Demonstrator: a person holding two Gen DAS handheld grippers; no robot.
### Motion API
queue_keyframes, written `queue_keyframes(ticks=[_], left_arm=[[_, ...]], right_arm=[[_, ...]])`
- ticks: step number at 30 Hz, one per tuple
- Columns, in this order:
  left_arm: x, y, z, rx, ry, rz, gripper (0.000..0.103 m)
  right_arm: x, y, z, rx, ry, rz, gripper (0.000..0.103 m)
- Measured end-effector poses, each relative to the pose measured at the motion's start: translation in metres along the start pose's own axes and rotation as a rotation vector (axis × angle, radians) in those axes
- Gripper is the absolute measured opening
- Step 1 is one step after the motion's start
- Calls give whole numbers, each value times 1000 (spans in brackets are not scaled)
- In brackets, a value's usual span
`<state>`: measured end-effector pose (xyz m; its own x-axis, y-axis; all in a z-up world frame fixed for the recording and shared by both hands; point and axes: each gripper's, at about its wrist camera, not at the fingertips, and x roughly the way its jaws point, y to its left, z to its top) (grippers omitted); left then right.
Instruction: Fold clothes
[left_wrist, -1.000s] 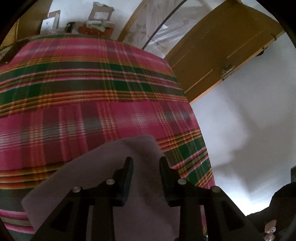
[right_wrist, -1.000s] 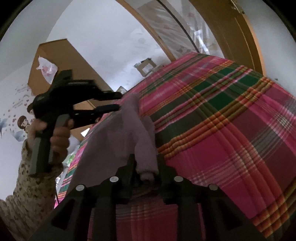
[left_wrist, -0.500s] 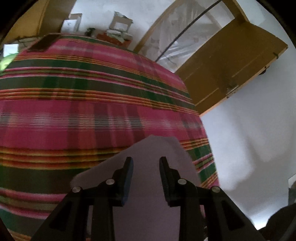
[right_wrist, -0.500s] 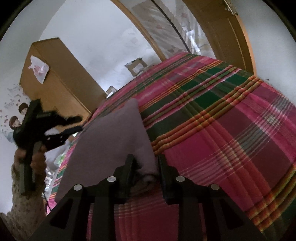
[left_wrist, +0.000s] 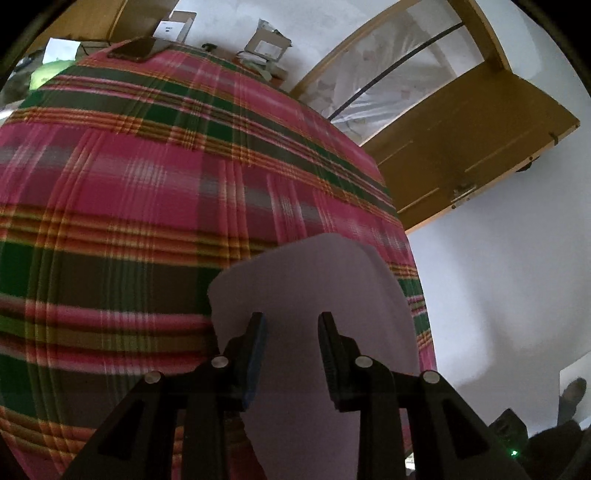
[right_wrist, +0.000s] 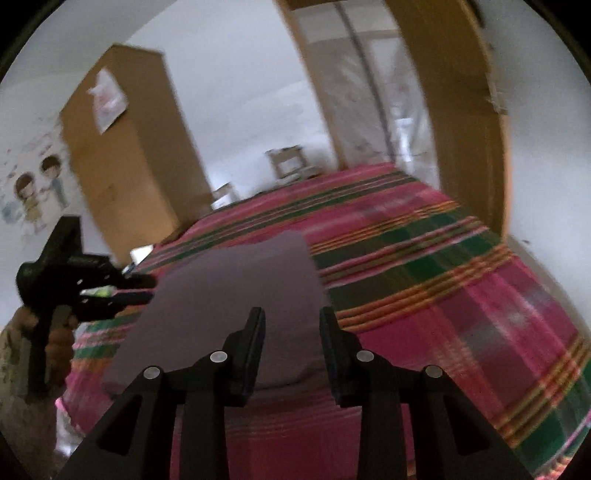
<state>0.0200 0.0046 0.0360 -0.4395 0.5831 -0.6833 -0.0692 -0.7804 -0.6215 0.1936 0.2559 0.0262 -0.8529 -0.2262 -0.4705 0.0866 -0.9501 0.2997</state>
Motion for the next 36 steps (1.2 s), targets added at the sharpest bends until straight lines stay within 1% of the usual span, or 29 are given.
queue_keyframes(ticks=[4, 8, 11, 15, 19, 22, 26, 28, 31, 36], left_arm=[[-3, 0, -12, 27, 4, 7, 30], [-8, 6, -22, 28, 5, 12, 30], [-10, 11, -28, 17, 11, 11, 31], [-11, 16, -34, -5, 12, -5, 33], [-13, 20, -40, -8, 25, -17, 34], [-14, 23, -42, -13, 34, -28, 34], [-15, 27, -46, -35, 34, -44, 35], [-14, 30, -48, -44, 39, -51, 35], [-15, 34, -49, -55, 42, -59, 35], [-16, 37, -50, -56, 48, -74, 35]], right_arm=[[13, 16, -8, -63, 53, 24, 32], [24, 26, -19, -120, 101, 23, 32], [21, 28, -28, -168, 111, 6, 32], [17, 29, -26, -170, 111, -3, 33], [18, 50, -19, -212, 94, 70, 33], [25, 72, -20, -267, 109, 116, 33], [37, 94, -22, -308, 127, 175, 33], [41, 104, -26, -332, 136, 178, 34], [43, 109, -35, -350, 132, 156, 34], [38, 104, -43, -366, 158, 145, 35]])
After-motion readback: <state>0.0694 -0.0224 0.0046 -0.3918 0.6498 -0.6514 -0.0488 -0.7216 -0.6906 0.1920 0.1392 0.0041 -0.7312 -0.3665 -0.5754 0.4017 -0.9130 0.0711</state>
